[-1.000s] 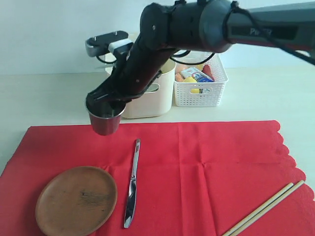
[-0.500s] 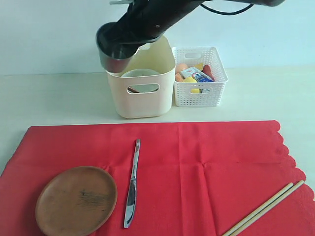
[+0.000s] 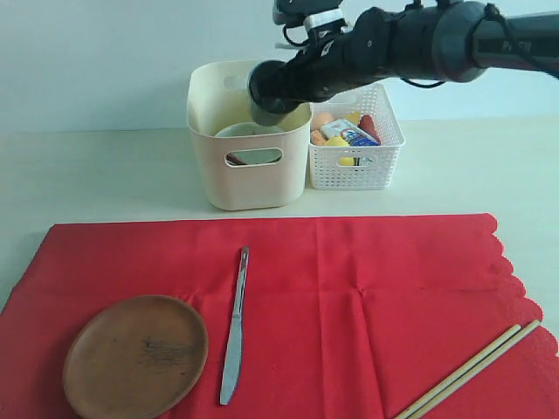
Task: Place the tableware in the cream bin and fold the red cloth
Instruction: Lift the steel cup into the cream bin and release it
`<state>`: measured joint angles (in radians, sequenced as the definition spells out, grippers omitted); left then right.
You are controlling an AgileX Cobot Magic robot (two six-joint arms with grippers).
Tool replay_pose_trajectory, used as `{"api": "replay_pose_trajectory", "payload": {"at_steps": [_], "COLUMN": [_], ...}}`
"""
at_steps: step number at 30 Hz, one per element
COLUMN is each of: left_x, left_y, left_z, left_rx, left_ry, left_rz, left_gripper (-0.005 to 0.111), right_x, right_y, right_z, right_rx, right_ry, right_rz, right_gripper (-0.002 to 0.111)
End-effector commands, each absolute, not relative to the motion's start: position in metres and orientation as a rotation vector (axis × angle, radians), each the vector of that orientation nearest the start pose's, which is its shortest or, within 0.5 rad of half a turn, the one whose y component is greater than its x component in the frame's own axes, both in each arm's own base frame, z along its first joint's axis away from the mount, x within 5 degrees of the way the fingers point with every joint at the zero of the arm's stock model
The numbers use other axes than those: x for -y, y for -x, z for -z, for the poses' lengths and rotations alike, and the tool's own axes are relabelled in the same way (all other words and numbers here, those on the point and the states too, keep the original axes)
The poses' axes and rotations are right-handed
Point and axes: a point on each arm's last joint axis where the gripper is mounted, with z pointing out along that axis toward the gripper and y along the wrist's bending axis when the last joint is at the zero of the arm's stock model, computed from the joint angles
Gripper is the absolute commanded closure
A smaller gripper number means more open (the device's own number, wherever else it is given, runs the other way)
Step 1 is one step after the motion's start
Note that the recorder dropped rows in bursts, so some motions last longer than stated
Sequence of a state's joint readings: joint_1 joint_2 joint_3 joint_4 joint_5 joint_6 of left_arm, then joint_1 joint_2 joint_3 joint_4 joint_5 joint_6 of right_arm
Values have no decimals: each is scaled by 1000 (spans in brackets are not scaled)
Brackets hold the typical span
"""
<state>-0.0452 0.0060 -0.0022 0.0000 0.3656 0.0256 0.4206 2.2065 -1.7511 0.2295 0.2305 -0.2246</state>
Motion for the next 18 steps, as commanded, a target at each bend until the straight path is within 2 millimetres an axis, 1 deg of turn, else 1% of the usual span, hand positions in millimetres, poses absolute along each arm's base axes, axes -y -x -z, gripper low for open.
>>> {"api": "replay_pose_trajectory", "payload": {"at_steps": [1,2,4,6,9,11,13,18], "left_x": [3,3,3,3,3,3,3,3], "left_y": [-53,-53,-53,-53,-53,-53,-53,-53], "left_z": [-181,-181,-181,-181,-181,-181,-181,-181], "left_rx": [-1840,-1840,-1840,-1840,-1840,-1840,-1840,-1840], "left_ry": [-59,-59,-59,-59,-59,-59,-59,-59], "left_rz": [23,23,23,23,23,23,23,23], "left_gripper": [107,107,107,107,107,107,107,107], "right_x": [-219,-221,-222,-223,-223,-222,-221,-218], "right_y": [-481,-483,-485,-486,-484,-482,-479,-468], "right_z": [-189,-185,-182,-183,-187,-196,-205,-232], "right_rx": [-2157,-2175,-2186,-2196,-2200,-2199,-2200,-2224], "right_ry": [510,519,522,528,529,535,541,564], "right_rz": [-292,-294,-299,-301,-304,-307,-311,-326], "right_gripper": [108,108,103,92,69,60,57,57]}}
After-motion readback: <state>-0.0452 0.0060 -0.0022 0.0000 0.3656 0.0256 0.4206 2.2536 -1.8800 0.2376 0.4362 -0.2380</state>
